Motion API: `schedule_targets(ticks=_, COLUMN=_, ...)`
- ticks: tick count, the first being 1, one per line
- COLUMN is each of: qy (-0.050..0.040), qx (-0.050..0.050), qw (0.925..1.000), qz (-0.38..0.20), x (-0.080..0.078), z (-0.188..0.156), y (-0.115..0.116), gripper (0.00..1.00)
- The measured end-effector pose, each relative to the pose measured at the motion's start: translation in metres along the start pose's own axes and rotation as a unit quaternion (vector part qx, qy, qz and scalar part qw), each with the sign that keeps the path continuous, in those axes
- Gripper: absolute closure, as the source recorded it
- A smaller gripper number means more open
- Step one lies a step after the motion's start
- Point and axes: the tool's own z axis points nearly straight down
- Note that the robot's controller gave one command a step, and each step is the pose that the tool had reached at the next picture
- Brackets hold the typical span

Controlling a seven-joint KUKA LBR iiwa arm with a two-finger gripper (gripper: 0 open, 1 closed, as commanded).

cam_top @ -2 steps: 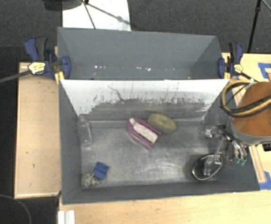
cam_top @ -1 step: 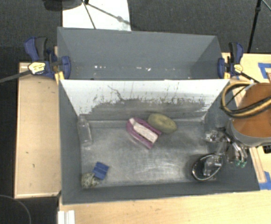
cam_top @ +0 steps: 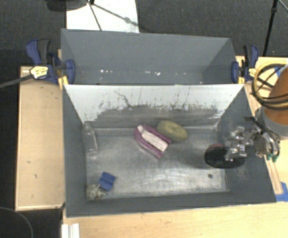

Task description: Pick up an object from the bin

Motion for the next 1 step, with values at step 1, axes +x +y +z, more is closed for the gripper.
schedule_targets(ticks=1, qy=0.0005, qx=0.000, qw=1.0000, qz=-0.008, x=0.0000, z=-0.0542, y=-0.0007, gripper=1.00)
